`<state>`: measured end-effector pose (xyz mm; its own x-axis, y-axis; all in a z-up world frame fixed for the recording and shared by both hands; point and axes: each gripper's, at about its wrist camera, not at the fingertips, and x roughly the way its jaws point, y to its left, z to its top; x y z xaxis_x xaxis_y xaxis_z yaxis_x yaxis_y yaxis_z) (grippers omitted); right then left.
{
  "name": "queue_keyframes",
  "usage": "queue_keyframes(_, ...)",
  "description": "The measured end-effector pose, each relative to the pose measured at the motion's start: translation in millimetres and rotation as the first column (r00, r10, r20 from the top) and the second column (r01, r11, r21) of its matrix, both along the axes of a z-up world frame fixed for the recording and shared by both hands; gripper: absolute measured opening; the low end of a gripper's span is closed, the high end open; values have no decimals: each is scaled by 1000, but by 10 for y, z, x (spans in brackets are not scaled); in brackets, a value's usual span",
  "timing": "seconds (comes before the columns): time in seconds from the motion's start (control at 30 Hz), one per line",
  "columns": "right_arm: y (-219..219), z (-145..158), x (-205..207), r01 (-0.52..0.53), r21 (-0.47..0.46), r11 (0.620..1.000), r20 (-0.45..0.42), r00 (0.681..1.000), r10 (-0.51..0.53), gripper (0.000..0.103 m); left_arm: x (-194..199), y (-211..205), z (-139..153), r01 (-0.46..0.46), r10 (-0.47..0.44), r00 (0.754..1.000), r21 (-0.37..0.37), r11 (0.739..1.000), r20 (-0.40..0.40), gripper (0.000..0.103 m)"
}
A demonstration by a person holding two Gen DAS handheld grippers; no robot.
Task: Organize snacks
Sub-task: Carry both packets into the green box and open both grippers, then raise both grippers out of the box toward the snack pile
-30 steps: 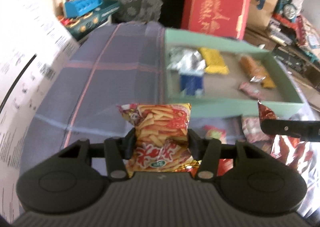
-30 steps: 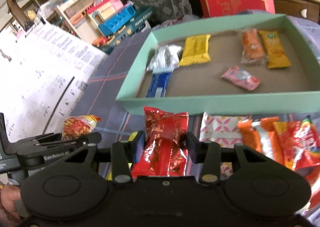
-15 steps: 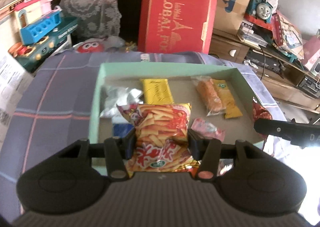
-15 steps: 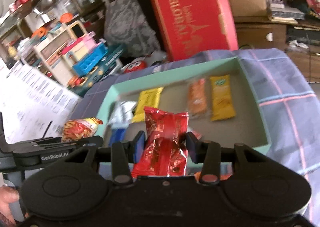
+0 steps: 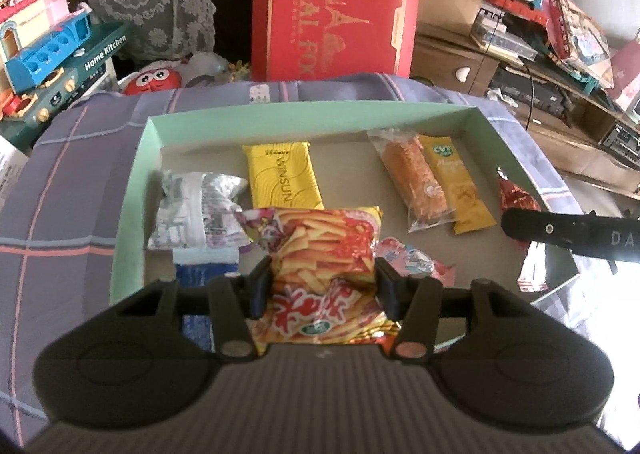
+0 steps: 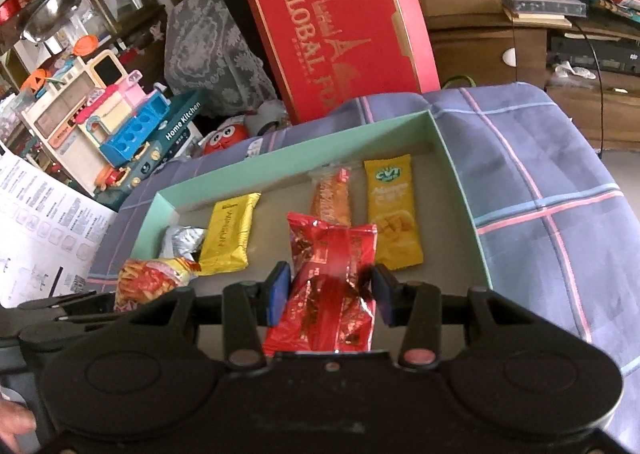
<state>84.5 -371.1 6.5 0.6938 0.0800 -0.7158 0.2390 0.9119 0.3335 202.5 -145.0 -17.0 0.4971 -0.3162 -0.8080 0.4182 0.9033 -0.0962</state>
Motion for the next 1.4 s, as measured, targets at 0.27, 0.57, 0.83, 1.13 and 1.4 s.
queue_keyframes(0.27,18,-94,43,1,-10,1000,-27,1000,-2,47,79,8,-87,-26,26,1000,30,999,-2,75)
queue_keyframes(0.57,49,8,-98,39,12,999,19,999,-39,103,-39,66,15,-51,50,999,57,997,22,103)
queue_keyframes(0.83,131,90,-304,24,31,999,19,1000,-24,103,-270,180,95,-61,61,998,51,997,15,103)
queue_keyframes(1.13,275,224,-602,6,19,1000,23,1000,-6,103,-577,276,243,-55,54,998,47,997,37,103)
queue_keyframes(1.4,348,255,-864,-6,12,1000,16,1000,6,103,-843,407,216,-53,51,998,56,997,40,103)
